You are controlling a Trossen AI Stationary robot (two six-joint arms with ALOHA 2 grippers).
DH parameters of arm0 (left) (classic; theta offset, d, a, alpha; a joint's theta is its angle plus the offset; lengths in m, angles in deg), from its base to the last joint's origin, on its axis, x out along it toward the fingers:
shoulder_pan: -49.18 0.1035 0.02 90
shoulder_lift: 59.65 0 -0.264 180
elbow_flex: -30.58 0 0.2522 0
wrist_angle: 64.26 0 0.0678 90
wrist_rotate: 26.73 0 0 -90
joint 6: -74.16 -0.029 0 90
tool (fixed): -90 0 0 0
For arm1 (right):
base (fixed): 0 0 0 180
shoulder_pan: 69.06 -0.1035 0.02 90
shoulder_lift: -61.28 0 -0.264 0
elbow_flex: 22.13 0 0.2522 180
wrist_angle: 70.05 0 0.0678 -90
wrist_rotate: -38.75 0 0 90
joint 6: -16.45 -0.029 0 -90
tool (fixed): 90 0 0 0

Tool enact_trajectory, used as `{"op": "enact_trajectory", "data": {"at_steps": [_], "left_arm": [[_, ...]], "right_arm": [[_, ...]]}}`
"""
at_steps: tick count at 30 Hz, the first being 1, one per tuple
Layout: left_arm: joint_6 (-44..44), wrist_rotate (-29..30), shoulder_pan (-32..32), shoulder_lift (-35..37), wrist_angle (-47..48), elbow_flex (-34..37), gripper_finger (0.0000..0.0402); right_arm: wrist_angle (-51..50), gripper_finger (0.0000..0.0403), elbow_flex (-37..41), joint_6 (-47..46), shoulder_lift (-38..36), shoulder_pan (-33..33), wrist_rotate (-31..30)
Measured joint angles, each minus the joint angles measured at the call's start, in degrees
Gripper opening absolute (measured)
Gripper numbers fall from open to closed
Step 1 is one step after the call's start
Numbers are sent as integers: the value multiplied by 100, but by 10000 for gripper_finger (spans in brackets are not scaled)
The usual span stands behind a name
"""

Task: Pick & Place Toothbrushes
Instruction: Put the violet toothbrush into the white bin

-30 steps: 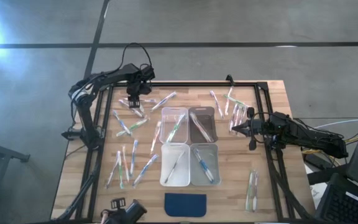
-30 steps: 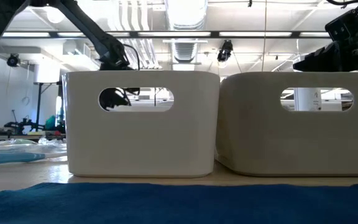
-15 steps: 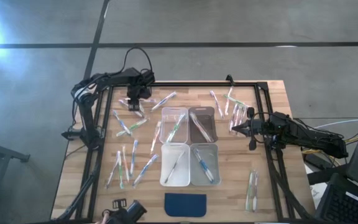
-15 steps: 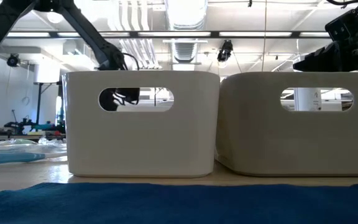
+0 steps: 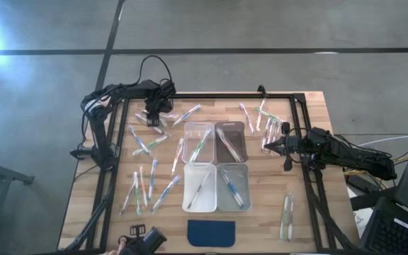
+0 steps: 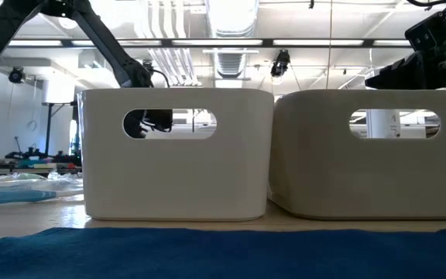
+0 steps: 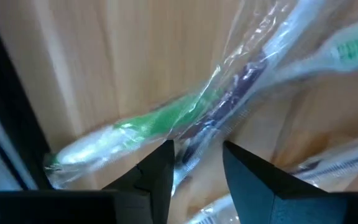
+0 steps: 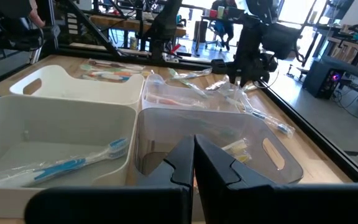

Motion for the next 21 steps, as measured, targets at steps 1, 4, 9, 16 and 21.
{"op": "enact_trajectory", "data": {"at_steps": [1, 4, 9, 16, 21], "left_arm": [[-24, 15, 0, 0, -28, 36, 136], [-70, 54, -12, 15, -66, 130, 116], [14, 22, -10, 15, -45, 108, 74], [28, 41, -13, 11, 11, 83, 25], [153, 318, -10, 158, 216, 96, 26]], "right_arm": [[0, 8, 0, 0, 0, 1, 0], [-1, 8, 0, 0, 0, 0, 0], [0, 8, 0, 0, 0, -1, 0], [0, 8, 0, 0, 0, -1, 0], [0, 8, 0, 0, 1, -2, 0]]}}
